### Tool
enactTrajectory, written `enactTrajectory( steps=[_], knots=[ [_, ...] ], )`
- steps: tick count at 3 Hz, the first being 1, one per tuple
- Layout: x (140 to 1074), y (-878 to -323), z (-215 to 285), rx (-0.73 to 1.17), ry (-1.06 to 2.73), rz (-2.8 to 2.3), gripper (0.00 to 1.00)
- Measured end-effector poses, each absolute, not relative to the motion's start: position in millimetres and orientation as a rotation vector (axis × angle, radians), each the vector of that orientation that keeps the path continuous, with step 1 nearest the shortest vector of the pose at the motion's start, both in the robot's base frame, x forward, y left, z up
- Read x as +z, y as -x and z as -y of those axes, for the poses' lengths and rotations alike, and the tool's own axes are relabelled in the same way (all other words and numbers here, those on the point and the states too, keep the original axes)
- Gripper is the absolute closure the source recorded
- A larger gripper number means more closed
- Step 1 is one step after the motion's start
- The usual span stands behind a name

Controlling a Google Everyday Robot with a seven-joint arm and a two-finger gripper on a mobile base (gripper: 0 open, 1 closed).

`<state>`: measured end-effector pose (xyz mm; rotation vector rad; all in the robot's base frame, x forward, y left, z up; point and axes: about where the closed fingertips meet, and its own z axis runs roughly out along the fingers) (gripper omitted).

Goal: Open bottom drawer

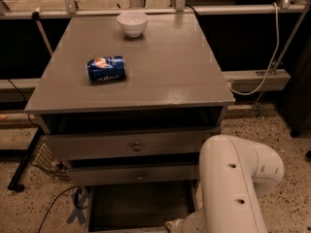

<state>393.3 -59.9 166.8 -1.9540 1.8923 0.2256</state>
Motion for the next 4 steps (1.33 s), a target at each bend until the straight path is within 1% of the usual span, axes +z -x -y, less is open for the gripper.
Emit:
enactTrajectory(
  steps=[1, 2, 4],
  knots=[
    [166.2, -392.6, 59.2, 0.228, 1.955, -1.892, 0.82],
    [166.2, -392.5, 59.1, 0.228, 1.955, -1.892, 0.52],
    [165.7, -391.9, 58.3, 0.230, 1.955, -1.892, 0.05]
  ],
)
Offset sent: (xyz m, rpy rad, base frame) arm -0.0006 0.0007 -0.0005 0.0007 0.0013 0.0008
